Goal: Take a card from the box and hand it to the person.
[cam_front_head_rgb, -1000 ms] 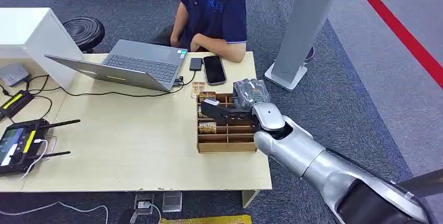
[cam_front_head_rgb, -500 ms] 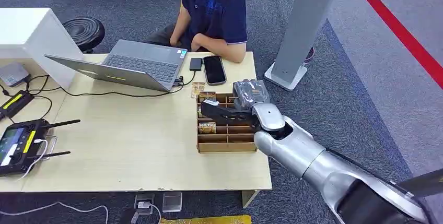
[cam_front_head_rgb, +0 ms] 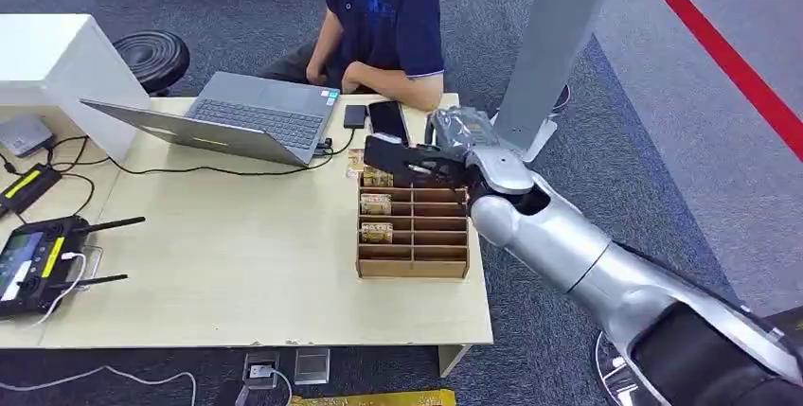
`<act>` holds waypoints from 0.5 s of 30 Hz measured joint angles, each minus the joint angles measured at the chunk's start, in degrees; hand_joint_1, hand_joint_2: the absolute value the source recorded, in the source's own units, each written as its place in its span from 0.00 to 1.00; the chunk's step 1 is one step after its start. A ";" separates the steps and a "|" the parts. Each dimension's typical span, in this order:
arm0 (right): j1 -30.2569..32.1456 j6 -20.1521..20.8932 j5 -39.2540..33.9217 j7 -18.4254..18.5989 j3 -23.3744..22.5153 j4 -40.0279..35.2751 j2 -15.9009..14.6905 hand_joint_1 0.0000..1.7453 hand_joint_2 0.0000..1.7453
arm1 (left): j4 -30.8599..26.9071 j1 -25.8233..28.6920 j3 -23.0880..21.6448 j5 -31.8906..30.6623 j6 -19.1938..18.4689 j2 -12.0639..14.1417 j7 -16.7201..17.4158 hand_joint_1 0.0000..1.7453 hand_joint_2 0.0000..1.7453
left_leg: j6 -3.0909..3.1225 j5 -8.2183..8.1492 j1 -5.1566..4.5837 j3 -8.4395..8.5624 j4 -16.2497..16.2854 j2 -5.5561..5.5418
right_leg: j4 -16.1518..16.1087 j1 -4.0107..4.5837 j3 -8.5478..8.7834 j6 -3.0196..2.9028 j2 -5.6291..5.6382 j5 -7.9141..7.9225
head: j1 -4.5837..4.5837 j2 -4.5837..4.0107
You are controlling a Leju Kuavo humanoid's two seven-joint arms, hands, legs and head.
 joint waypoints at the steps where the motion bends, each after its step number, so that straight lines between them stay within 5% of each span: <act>1: -0.42 -0.52 0.06 0.44 -0.37 -1.33 -0.41 0.93 1.00 | 0.00 0.09 0.00 0.15 0.00 0.00 -0.07 0.00 1.00 | 0.00 0.00 0.00 -0.01 0.00 0.01 | 0.00 0.00 0.00 0.00 0.00 0.00 | 0.00 0.00; 8: -1.08 -4.18 3.02 1.73 -2.14 -10.87 -2.32 0.93 1.00 | 0.00 0.37 0.00 0.26 0.02 0.00 -0.13 0.00 1.00 | 0.00 0.00 0.00 0.00 0.00 0.01 | 0.00 0.00 0.01 0.00 0.00 0.00 | 0.02 0.00; 15: 0.67 -14.85 11.71 -5.65 -2.08 -11.03 -1.62 0.93 1.00 | 0.00 -0.45 -0.22 -0.85 -0.44 -0.15 0.24 0.00 1.00 | 0.00 0.00 0.00 -0.02 0.00 -0.02 | 0.00 0.00 0.02 0.00 -0.01 0.00 | 0.00 0.00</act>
